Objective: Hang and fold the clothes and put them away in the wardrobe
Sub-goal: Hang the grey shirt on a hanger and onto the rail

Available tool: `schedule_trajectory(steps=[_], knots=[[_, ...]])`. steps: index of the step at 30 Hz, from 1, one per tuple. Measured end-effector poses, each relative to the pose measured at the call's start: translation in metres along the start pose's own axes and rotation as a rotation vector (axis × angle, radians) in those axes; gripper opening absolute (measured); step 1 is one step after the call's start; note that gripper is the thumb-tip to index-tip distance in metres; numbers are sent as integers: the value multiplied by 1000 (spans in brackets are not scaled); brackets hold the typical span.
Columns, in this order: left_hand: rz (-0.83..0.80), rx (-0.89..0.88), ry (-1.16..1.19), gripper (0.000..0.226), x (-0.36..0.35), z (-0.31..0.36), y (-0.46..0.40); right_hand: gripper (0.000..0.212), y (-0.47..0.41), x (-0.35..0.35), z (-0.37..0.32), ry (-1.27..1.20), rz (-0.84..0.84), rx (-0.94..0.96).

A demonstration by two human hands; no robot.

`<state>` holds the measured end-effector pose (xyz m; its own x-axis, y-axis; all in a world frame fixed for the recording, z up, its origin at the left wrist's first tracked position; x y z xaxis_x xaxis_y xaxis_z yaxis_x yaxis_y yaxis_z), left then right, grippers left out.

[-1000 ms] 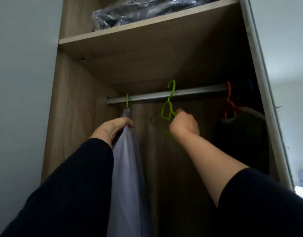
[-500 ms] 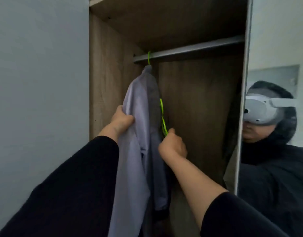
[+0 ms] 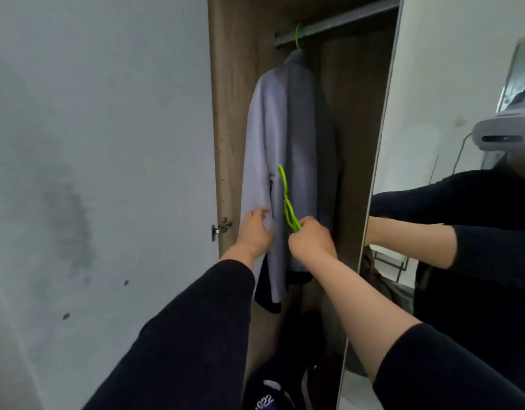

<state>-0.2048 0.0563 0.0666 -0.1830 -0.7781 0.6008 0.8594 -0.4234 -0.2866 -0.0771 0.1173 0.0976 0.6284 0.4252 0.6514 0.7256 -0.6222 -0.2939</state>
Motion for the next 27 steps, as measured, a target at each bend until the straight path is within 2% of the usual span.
schedule_trajectory(steps=[4,6,8,13,16,19,21,22,23,26,27], knots=[[-75,6,-65,64,6,1,42,28,49,4,10,-56,-89,49],[-100,31,-59,63,9,-5,69,22,76,9,13,-52,-115,111],[-69,53,-9,63,15,-17,95,21,99,17,15,-56,-167,176],[10,144,-30,20,40,-44,166,18,146,32,27,-186,-441,202],[58,128,-283,22,65,-54,204,14,168,43,30,-119,-481,317],[96,103,-456,26,84,-55,248,35,190,38,22,43,-558,443],[58,80,-493,25,90,-48,265,44,201,28,14,110,-610,461],[89,118,-537,25,99,-53,294,47,219,19,5,111,-693,498],[104,180,-567,25,108,-54,323,50,237,10,-4,123,-751,522],[55,187,-529,22,109,-43,347,45,240,-5,-4,7,-752,456],[57,226,-527,21,113,-44,366,43,251,-12,-9,-21,-809,460]])
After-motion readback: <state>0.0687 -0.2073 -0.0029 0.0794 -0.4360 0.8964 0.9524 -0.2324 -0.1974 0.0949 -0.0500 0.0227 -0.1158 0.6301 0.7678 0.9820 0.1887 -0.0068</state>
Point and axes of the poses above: each hand's wrist, its own y-axis away from the middle knuckle, its own x-axis out of the back of the hand, z = x × y, the point moved 1 cm from there along -y, towards the middle knuckle, and after that the axes turned 7 degrees about x, right-handed, at the moved point
